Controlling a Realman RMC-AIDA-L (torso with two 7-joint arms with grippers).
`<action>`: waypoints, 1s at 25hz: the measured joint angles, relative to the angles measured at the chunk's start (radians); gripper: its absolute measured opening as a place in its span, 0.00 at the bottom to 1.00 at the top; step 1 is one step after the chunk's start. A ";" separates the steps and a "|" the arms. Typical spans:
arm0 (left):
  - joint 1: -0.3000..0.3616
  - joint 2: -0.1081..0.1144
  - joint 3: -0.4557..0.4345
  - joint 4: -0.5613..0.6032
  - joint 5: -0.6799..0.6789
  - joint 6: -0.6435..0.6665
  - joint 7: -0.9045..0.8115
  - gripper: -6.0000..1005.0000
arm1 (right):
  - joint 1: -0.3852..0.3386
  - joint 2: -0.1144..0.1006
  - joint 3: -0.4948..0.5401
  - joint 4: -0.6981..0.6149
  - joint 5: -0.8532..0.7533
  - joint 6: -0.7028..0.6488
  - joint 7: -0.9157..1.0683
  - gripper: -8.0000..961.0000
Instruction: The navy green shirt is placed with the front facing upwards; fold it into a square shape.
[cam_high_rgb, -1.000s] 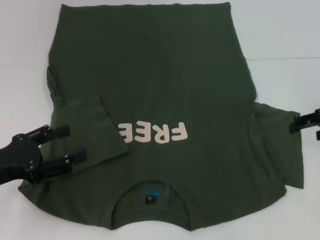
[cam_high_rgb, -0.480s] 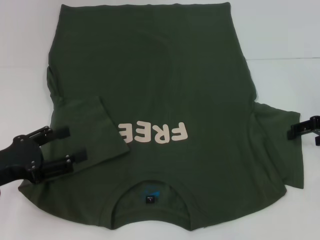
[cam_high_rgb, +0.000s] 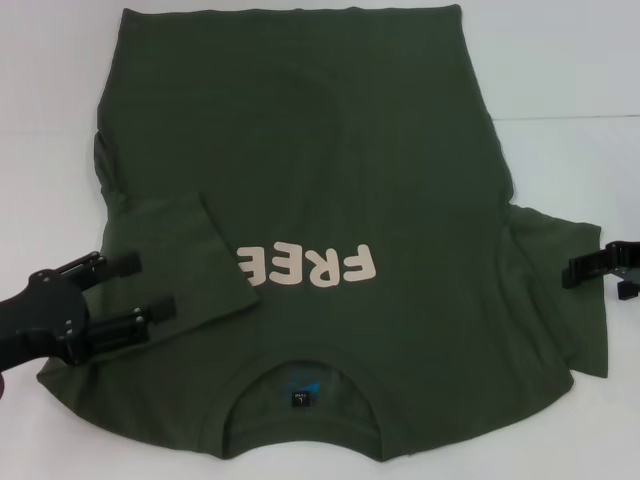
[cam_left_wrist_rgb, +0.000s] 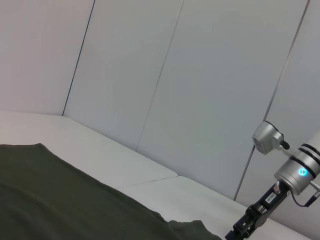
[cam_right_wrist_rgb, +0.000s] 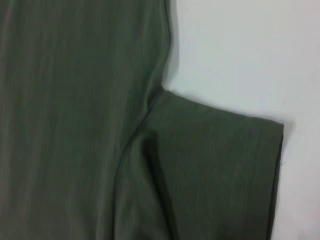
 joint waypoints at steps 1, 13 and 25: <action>0.000 0.000 0.000 0.000 -0.001 0.000 0.000 0.90 | 0.000 0.000 0.000 0.003 0.000 0.002 0.000 0.96; -0.003 -0.001 0.000 -0.008 -0.002 0.000 0.000 0.90 | 0.000 0.005 0.001 0.012 0.001 0.014 0.001 0.96; -0.005 -0.002 0.000 -0.014 -0.002 -0.003 0.001 0.90 | 0.004 0.007 0.010 0.030 0.013 0.019 0.004 0.96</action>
